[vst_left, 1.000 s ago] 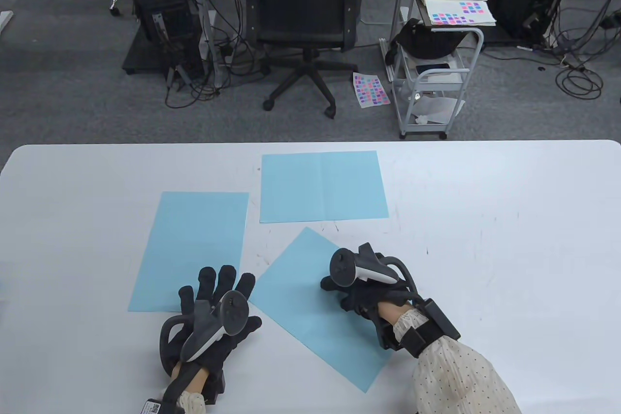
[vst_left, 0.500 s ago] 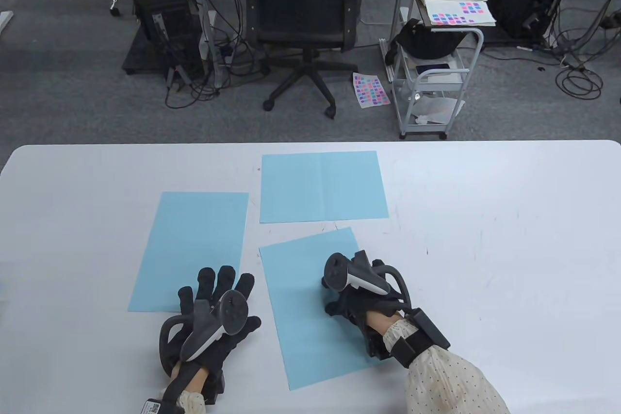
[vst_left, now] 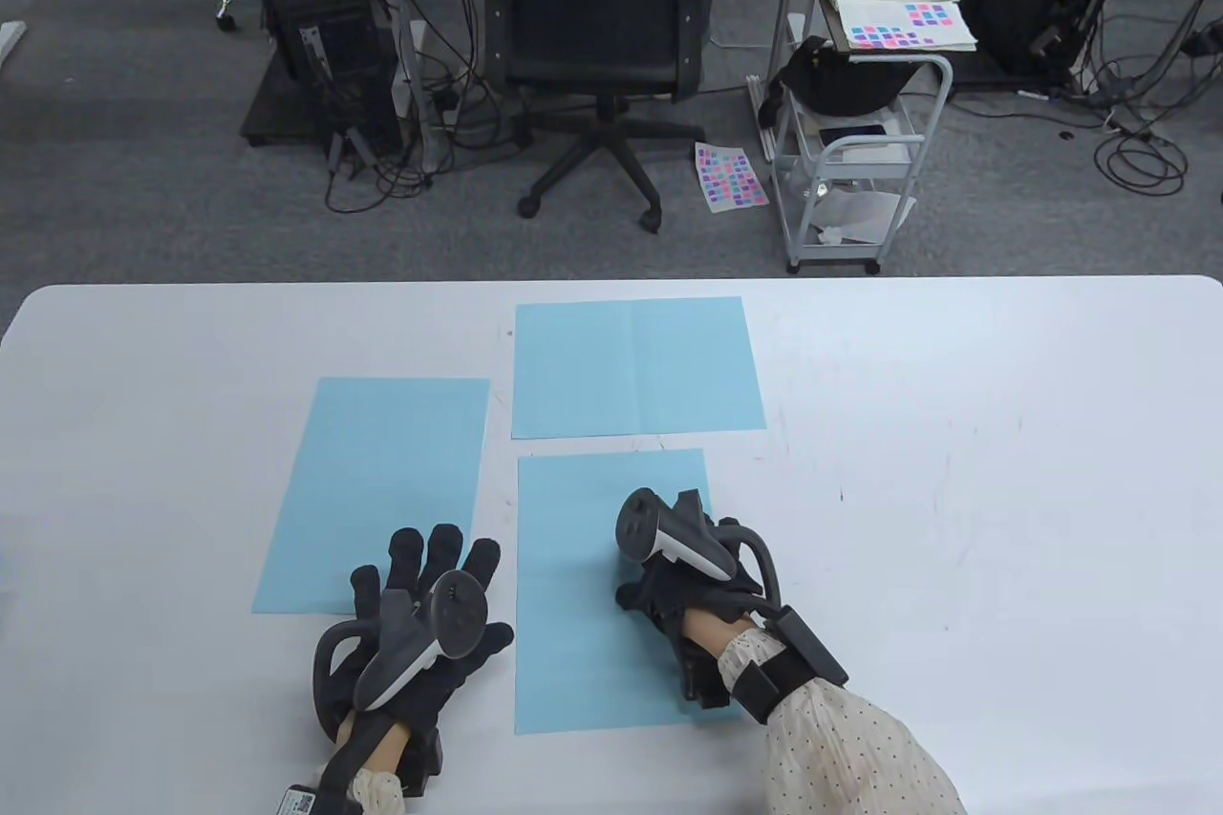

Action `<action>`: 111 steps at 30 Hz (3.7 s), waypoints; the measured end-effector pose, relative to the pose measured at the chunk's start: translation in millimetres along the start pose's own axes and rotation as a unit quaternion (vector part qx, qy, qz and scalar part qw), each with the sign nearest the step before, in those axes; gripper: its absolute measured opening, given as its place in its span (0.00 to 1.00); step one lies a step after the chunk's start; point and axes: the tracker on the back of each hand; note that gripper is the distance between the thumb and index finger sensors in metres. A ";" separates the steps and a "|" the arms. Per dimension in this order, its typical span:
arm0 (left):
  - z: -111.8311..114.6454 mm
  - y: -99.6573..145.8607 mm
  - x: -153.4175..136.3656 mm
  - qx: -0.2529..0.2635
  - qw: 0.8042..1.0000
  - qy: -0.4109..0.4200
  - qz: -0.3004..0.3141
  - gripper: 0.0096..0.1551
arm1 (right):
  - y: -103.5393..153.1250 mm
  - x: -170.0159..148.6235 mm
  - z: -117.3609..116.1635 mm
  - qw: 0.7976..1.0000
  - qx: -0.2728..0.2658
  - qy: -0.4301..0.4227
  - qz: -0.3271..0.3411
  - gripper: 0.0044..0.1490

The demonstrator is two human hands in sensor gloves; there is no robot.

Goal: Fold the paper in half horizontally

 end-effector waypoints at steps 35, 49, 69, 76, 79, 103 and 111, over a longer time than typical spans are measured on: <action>1.6 -11.8 3.1 -0.028 1.000 0.001 -0.005 0.51 | 70.1 -99.3 -9.6 0.993 0.020 -0.049 0.103 0.43; -56.3 -83.4 25.5 -0.036 0.999 0.014 0.001 0.53 | 68.5 -99.6 -11.5 0.994 0.034 -0.048 0.091 0.43; 0.0 -182.5 51.7 -0.214 0.974 -0.051 -0.048 0.52 | 66.7 -100.3 -11.2 0.993 0.043 -0.055 0.092 0.42; 9.3 -186.4 51.6 -0.214 0.973 -0.056 -0.058 0.48 | 66.5 -100.4 -11.0 0.993 0.043 -0.056 0.093 0.42; 7.8 -185.9 51.7 -0.207 0.975 -0.052 -0.060 0.48 | 66.6 -100.3 -10.9 0.993 0.043 -0.056 0.093 0.42; -44.0 -163.1 51.5 -0.109 0.989 0.097 -0.025 0.50 | 67.0 -100.0 -11.2 0.994 0.044 -0.050 0.090 0.42; -59.5 -124.5 32.8 -0.053 0.991 0.122 -0.006 0.25 | 67.5 -99.7 -12.0 0.994 0.045 -0.043 0.086 0.42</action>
Point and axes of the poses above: the tracker on the back of each hand, its own x axis roughly to the thumb side, its own y axis roughly from the fingertips to the wrist, z = x × y, and after that the axes turned 14 degrees about -y, right-handed
